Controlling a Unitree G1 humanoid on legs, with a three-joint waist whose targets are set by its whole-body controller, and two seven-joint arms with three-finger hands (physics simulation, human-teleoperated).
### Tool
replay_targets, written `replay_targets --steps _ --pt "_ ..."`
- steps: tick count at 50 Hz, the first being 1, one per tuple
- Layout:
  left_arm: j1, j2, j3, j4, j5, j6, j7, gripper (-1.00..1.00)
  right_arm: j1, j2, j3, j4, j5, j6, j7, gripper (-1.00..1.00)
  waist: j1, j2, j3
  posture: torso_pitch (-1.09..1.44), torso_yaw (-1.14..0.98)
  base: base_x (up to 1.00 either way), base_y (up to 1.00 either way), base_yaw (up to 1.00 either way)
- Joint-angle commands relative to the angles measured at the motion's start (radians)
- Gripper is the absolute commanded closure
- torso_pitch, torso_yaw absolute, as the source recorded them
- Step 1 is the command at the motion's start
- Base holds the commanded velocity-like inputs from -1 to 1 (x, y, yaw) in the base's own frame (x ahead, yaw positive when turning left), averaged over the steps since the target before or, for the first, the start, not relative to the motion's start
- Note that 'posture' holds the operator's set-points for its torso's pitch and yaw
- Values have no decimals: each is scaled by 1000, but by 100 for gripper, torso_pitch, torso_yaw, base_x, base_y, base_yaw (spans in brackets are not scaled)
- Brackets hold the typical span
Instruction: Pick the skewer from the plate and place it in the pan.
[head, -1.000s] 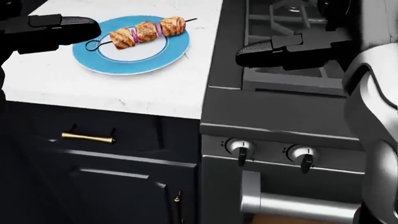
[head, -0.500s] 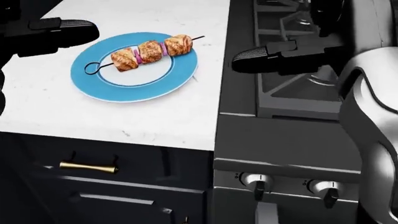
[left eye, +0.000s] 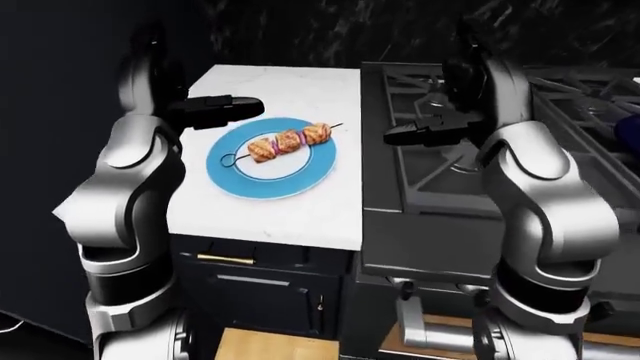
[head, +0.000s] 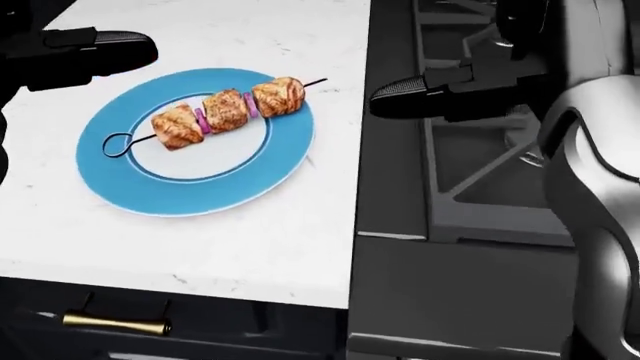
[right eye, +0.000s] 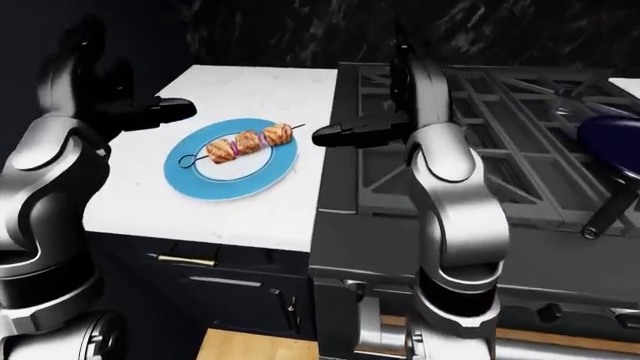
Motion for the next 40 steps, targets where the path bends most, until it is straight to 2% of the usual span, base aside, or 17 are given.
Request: replay_targets --steps 1,2,4,6,9,15,32,40 --pt "-33 6 -2 -35 -6 -27 -6 -100 -28 -11 -19 -29 -15 -33 -7 -100 -5 -2 -21 0 0 0 0 0" --pt "-33 6 -2 -34 -6 -27 -6 -100 -27 -11 -19 -30 -15 -36 -6 -100 -2 -15 -13 0 0 0 0 0" --pt "-32 7 -2 -34 -6 -29 -7 -100 -28 -9 -19 -33 -15 -32 -6 -100 6 -63 -19 0 0 0 0 0" --pt "-34 6 -2 -35 -6 -28 -6 -100 -30 -8 -20 -36 -15 -29 -6 -100 12 -50 -20 0 0 0 0 0" --pt "-34 6 -3 -36 -6 -28 -6 -100 -25 -5 -19 -30 -16 -39 -7 -100 10 -41 -40 0 0 0 0 0" --pt "-35 5 -4 -36 -6 -27 -6 -100 -25 -6 -19 -24 -17 -45 -4 -100 3 -30 -47 0 0 0 0 0" --pt "-25 3 -6 -34 -8 -33 -19 -100 -57 -13 -33 -35 -1 -1 -39 -100 -1 -29 -40 0 0 0 0 0" --pt "-2 -12 -26 -21 25 -64 -65 -100 -78 -22 -57 -39 32 16 -62 -100 3 -32 -40 0 0 0 0 0"
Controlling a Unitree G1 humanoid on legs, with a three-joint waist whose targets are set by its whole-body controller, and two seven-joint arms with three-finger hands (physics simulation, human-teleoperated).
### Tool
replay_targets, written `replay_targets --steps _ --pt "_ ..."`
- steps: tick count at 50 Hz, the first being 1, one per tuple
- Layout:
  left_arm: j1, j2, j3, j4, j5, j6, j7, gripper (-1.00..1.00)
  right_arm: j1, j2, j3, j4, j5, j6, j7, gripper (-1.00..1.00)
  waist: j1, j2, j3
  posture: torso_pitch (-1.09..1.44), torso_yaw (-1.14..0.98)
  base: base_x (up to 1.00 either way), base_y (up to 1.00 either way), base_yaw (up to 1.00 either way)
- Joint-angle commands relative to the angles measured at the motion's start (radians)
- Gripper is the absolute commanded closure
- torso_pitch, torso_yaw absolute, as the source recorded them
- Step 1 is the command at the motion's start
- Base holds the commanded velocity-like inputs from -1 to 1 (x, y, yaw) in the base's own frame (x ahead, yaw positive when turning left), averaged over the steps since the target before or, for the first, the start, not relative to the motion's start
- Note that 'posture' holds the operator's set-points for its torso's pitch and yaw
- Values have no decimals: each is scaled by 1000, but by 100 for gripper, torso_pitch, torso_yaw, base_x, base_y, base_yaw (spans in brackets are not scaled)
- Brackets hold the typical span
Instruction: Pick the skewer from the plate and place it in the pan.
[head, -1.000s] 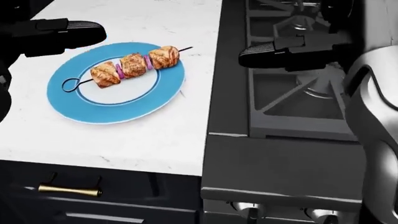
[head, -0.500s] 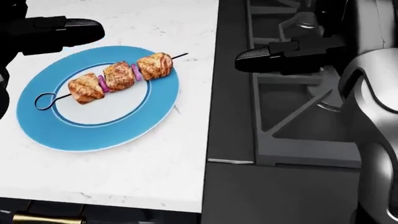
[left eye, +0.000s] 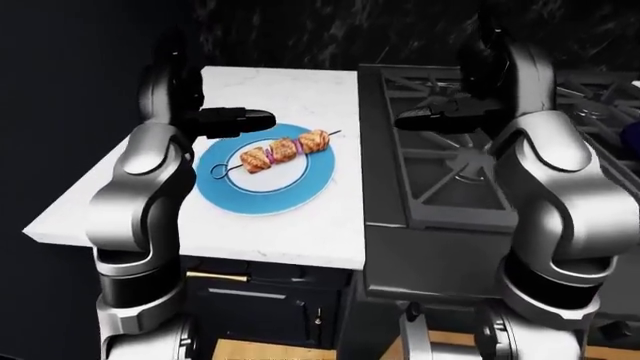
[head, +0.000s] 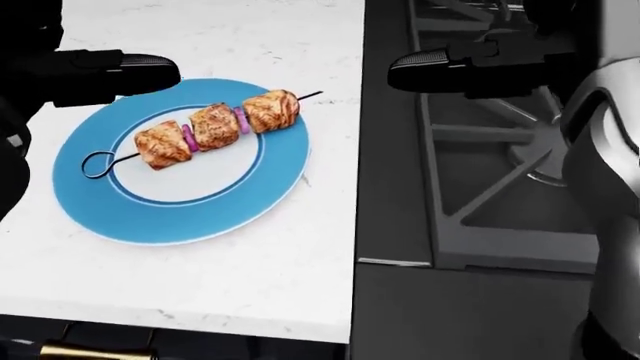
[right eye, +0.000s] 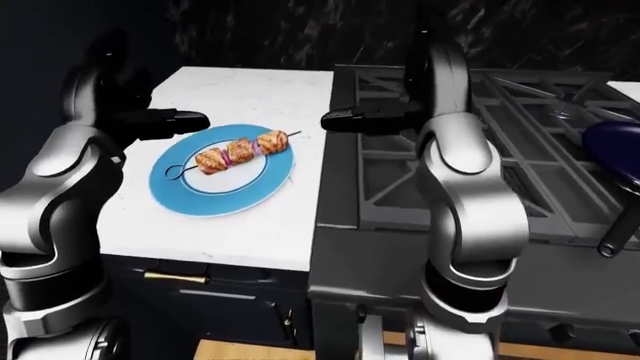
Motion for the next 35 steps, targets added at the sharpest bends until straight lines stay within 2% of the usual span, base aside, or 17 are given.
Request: replay_targets --steps 1,8,12,20,23,30,31,34,35 --pt "-28 6 4 -30 13 -39 -15 -100 -41 -16 -14 -33 14 -13 -19 -100 -1 2 -28 0 0 0 0 0" --pt "-39 11 -16 2 65 -68 -51 -100 -42 -43 -21 -35 39 -11 -30 -100 2 -1 -26 0 0 0 0 0" --pt "-57 10 -17 39 87 -91 -110 -100 -41 -48 -20 -37 48 -12 -39 -100 5 -3 -27 0 0 0 0 0" --pt "-128 46 -16 153 124 -62 -246 -100 -46 -56 -20 -43 59 -1 -44 -100 7 -3 -29 0 0 0 0 0" --pt "-153 70 -32 191 166 -56 -298 -100 -49 -62 -27 -48 65 4 -45 -100 7 -3 -30 0 0 0 0 0" --pt "-179 122 -89 166 326 5 -514 -100 -61 -73 -37 -58 85 21 -57 -100 6 -3 -29 0 0 0 0 0" --pt "-177 141 -111 179 370 -12 -561 -100 -56 -76 -42 -56 87 14 -56 -100 6 -4 -28 0 0 0 0 0" --pt "-190 130 -97 205 453 -29 -632 -100 -65 -84 -48 -62 100 23 -63 -100 8 -5 -28 0 0 0 0 0" --pt "-183 140 -109 219 490 -57 -661 -100 -68 -88 -51 -63 104 25 -64 -100 8 -6 -29 0 0 0 0 0"
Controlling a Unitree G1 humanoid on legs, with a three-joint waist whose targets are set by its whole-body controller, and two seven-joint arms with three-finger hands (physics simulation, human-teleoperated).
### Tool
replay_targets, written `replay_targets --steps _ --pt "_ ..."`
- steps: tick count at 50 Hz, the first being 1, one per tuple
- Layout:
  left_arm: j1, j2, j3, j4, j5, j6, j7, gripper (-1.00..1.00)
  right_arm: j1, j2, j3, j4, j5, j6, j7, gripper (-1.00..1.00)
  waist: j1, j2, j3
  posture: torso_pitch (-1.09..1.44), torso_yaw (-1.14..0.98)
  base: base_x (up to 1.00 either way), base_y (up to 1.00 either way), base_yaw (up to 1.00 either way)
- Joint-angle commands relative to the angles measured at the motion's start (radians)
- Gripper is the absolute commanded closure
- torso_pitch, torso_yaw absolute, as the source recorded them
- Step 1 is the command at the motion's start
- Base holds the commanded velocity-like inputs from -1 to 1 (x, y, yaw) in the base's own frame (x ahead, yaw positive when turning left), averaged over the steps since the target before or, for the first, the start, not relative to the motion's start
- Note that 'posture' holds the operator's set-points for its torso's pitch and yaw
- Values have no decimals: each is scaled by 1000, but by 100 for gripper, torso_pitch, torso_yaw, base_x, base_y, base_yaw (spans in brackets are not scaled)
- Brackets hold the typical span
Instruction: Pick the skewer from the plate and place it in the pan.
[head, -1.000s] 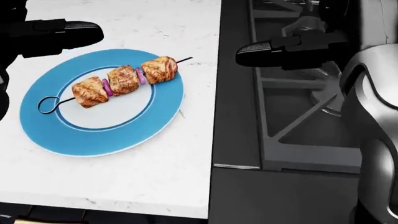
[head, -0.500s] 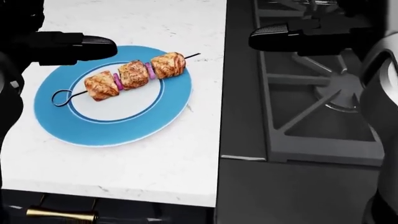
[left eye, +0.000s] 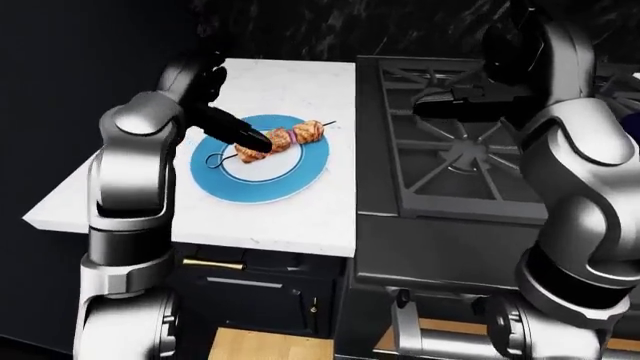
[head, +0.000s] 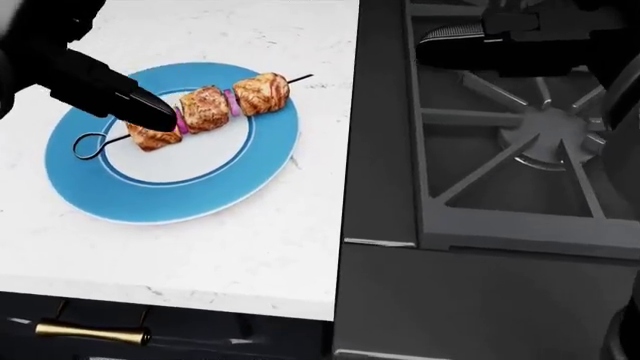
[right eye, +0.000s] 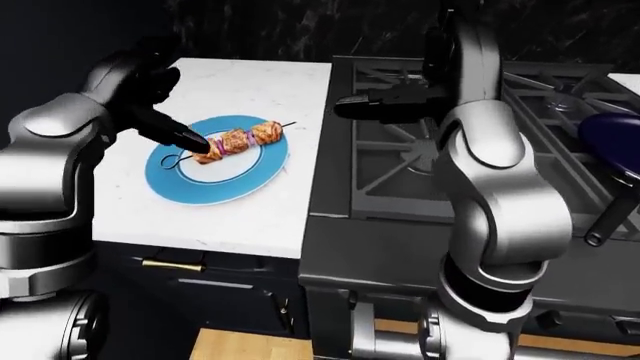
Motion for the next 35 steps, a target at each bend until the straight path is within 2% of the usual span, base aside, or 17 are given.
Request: replay_targets --steps 1,5,15,17,22,27,29,32,35 --pt "-35 6 29 6 84 -60 -51 -100 -34 -16 -13 -25 8 -25 -8 -100 2 -3 -27 0 0 0 0 0" --pt "-39 3 25 41 173 -112 -122 -100 -38 -23 -15 -27 24 -22 -18 -100 1 -5 -27 0 0 0 0 0" --pt "-57 -12 41 78 282 -140 -215 -100 -46 -41 -27 -40 60 -10 -37 -100 2 -13 -29 0 0 0 0 0" --pt "-60 -15 37 84 301 -147 -227 -88 -45 -45 -30 -41 67 -10 -41 -100 3 -13 -29 0 0 0 0 0" --pt "-73 -20 32 92 340 -149 -274 -80 -57 -54 -36 -53 89 9 -53 -100 4 -15 -29 0 0 0 0 0" --pt "-92 -37 33 120 359 -159 -280 -75 -60 -60 -41 -56 107 12 -63 -100 5 -17 -27 0 0 0 0 0" --pt "-95 -47 32 137 362 -168 -275 -66 -60 -64 -43 -57 113 13 -67 -100 5 -18 -26 0 0 0 0 0" --pt "-93 -57 25 144 368 -177 -279 -75 -61 -71 -46 -58 123 14 -74 -100 6 -19 -26 0 0 0 0 0" --pt "-95 -67 22 148 374 -181 -281 -71 -64 -77 -50 -63 134 20 -79 -100 6 -20 -26 0 0 0 0 0"
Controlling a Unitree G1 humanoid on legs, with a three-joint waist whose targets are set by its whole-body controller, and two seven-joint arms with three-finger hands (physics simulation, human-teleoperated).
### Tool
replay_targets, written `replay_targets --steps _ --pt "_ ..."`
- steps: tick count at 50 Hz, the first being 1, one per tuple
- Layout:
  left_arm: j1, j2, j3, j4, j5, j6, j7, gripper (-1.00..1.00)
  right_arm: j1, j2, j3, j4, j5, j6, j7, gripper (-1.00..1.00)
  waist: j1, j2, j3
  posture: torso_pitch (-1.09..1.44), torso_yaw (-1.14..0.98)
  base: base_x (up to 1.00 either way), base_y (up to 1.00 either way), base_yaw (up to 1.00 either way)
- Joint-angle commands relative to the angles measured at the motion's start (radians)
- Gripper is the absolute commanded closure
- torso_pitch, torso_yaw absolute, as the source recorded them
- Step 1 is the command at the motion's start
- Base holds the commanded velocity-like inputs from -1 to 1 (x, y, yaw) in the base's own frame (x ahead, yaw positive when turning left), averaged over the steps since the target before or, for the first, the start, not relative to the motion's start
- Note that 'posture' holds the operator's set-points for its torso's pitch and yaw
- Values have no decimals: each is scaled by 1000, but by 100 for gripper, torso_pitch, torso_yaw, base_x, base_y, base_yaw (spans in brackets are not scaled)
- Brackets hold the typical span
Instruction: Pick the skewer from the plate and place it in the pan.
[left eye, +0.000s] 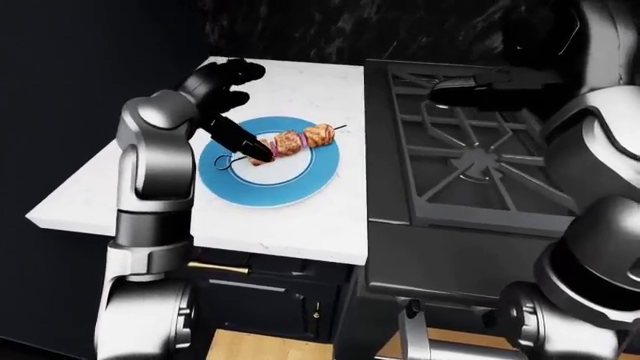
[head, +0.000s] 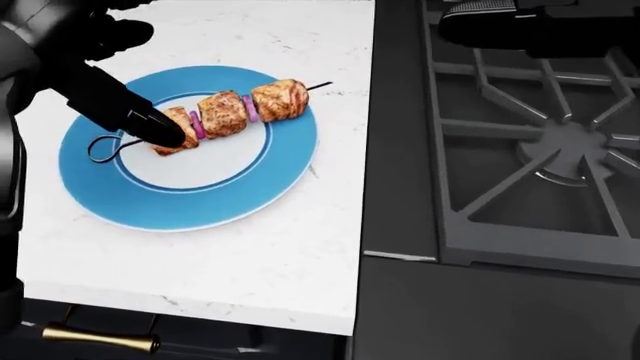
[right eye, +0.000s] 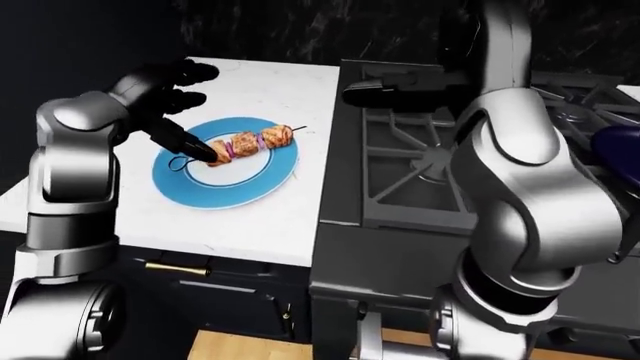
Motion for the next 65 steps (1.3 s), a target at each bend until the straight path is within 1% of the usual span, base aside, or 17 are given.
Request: replay_targets --steps 1,3,6,10,17,22,28,34,41,48,52,59,64,65 --pt "-43 3 13 -25 4 -29 18 -69 -31 -16 -14 -20 6 -25 -7 -100 0 1 -30 0 0 0 0 0" --pt "-36 -5 7 -32 8 -29 17 -63 -33 -19 -15 -22 12 -22 -12 -100 0 0 -29 0 0 0 0 0" --pt "-29 -14 4 -47 11 -25 13 -62 -35 -24 -18 -24 22 -19 -18 -100 0 -2 -28 0 0 0 0 0" --pt "-17 -16 -7 -37 31 -56 9 -60 -36 -31 -18 -25 34 -18 -26 -100 1 -3 -27 0 0 0 0 0" --pt "-9 -26 -25 -41 94 -87 -39 -55 -39 -39 -20 -27 50 -16 -36 -100 2 -5 -27 0 0 0 0 0" --pt "-19 -38 -21 -12 119 -112 -49 -49 -45 -47 -26 -31 64 -9 -43 -100 4 -7 -27 0 0 0 0 0" --pt "-7 -48 -21 -12 140 -134 -46 -50 -48 -53 -30 -34 79 -7 -52 -100 4 -8 -27 0 0 0 0 0" --pt "1 -56 -18 -17 155 -153 -30 -49 -45 -57 -26 -30 88 -14 -59 -100 4 -9 -28 0 0 0 0 0" --pt "-6 -65 -15 28 153 -191 27 -46 -46 -60 -23 -26 90 -18 -61 -100 3 -10 -29 0 0 0 0 0" --pt "-9 -68 -19 46 156 -210 58 -48 -45 -60 -23 -26 93 -20 -63 -100 3 -9 -31 0 0 0 0 0" --pt "-2 -73 -23 59 162 -233 83 -47 -44 -61 -25 -26 96 -21 -65 -100 2 -9 -31 0 0 0 0 0" --pt "26 -91 -25 45 167 -249 110 -52 -43 -63 -23 -22 95 -23 -65 -100 2 -9 -32 0 0 0 0 0" --pt "40 -95 -29 45 176 -270 138 -49 -44 -65 -25 -23 96 -21 -66 -100 1 -9 -32 0 0 0 0 0" --pt "40 -98 -28 43 176 -269 140 -44 -45 -64 -25 -24 97 -20 -67 -100 1 -9 -32 0 0 0 0 0"
